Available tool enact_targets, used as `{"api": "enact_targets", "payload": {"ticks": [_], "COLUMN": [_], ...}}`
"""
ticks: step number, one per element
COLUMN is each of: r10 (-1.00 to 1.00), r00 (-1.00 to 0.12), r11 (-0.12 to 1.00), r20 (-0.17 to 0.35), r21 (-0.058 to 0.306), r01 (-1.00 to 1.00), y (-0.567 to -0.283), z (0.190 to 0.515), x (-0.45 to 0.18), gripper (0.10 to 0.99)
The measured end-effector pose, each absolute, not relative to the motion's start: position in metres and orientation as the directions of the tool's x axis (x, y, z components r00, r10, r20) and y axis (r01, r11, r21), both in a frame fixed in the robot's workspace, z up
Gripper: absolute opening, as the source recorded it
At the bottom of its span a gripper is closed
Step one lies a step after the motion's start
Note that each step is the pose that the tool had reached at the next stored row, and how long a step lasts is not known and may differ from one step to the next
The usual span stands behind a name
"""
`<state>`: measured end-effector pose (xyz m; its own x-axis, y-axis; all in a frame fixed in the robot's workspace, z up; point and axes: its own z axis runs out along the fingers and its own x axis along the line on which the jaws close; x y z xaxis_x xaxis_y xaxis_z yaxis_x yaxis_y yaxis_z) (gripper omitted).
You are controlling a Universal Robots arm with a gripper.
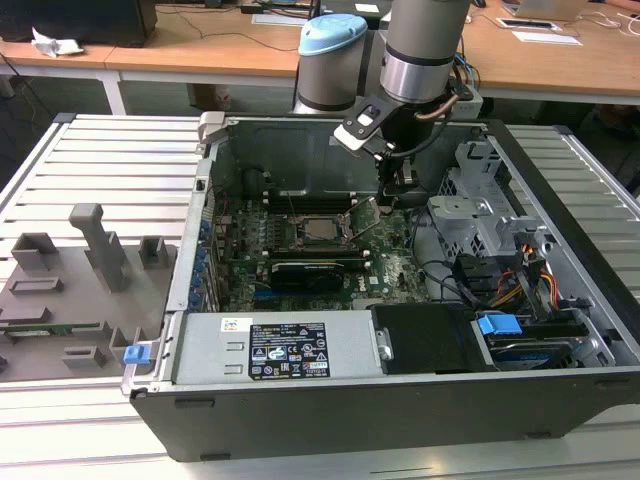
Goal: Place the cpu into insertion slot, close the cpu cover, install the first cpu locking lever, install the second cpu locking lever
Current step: 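Close the cpu cover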
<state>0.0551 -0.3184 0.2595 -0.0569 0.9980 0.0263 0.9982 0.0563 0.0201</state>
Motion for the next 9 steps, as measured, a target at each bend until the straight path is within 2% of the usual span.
{"api": "enact_targets", "payload": {"ticks": [9], "r10": [0.998], "r00": [-0.057], "r11": [0.056], "r20": [0.027], "r21": [0.011], "r01": [0.998], "y": [-0.3174], "z": [0.2577], "x": [0.0614], "gripper": [0.106]}}
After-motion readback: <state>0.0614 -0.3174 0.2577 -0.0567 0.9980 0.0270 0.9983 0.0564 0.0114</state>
